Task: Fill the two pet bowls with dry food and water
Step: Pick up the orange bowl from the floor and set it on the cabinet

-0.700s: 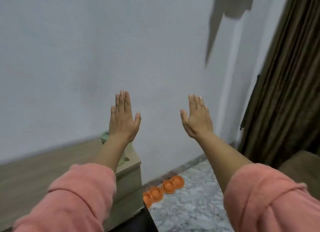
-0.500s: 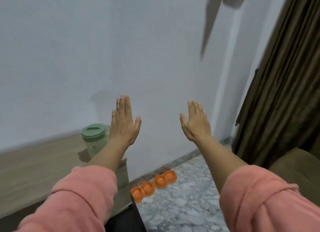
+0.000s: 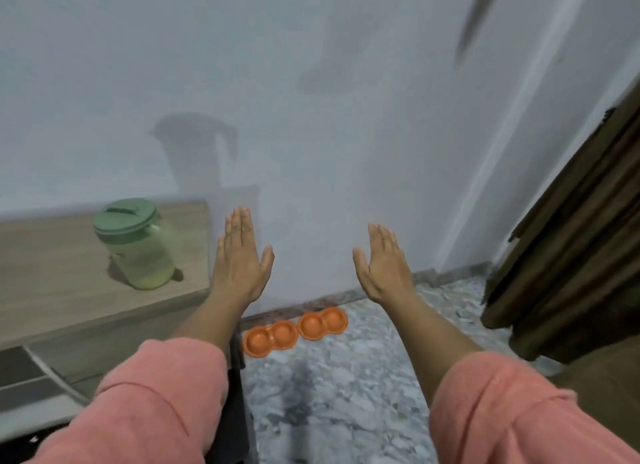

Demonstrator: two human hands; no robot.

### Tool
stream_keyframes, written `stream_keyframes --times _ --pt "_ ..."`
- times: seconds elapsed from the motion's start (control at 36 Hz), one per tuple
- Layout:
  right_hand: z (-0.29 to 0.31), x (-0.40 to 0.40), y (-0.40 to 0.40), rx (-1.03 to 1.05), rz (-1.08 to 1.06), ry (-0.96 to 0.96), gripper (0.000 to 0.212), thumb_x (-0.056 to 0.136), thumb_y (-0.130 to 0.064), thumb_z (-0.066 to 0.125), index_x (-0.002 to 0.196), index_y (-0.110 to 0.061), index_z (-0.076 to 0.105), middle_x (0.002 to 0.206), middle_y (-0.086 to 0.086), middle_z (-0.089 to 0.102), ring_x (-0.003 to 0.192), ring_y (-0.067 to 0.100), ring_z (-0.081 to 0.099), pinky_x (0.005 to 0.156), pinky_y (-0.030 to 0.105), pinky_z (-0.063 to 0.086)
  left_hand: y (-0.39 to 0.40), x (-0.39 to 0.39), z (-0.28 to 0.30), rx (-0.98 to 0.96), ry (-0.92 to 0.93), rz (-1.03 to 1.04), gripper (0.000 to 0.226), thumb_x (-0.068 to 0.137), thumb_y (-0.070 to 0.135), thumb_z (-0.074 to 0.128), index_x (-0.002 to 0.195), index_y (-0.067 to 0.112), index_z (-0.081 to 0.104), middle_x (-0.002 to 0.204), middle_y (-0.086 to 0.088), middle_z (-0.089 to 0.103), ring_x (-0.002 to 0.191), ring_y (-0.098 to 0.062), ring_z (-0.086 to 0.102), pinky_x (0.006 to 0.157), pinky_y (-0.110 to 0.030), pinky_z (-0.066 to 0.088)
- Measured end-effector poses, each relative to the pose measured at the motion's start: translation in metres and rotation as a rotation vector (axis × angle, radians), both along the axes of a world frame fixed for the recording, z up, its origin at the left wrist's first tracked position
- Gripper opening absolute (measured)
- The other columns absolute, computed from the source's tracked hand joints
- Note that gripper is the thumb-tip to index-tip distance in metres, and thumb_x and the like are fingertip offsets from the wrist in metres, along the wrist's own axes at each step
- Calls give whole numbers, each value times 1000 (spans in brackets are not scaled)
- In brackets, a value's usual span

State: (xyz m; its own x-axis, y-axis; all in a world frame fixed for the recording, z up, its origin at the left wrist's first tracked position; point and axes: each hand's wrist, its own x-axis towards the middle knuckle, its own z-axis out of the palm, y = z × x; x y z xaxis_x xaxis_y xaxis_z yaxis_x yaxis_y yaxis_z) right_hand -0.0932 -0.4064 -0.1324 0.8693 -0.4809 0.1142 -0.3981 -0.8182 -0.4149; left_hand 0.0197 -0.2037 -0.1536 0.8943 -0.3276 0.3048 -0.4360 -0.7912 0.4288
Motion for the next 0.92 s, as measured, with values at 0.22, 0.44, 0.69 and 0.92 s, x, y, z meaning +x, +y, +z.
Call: stream_keyframes --times 0.22,0.44,0.69,0.92 --pt "-52 81 -33 74 60 80 63 101 -38 32 153 -13 8 161 8 6 149 21 2 122 35 7 -30 69 -54 23 106 53 75 98 29 41 153 5 -4 162 -11 -5 150 -24 -6 120 -37 3" --pt "-124 180 -71 201 62 172 68 98 -36 42 153 -15 9 161 7 9 149 20 5 120 36 12 -74 164 -134 18 220 102 77 96 25 45 152 4 -2 161 -14 -2 150 -27 -2 121 -37 5" --pt "-260 242 -94 335 72 325 71 95 -33 49 153 -15 13 159 6 16 148 20 13 118 33 17 -99 210 -266 2 379 177 82 76 31 38 146 -9 26 151 -29 29 142 -42 28 116 -48 27" --pt "-475 291 -107 363 165 413 73 94 -36 53 151 -11 16 156 12 24 144 26 23 112 35 28 -123 245 -475 28 553 302 93 70 42 28 152 0 10 159 -19 11 149 -33 7 119 -42 14"
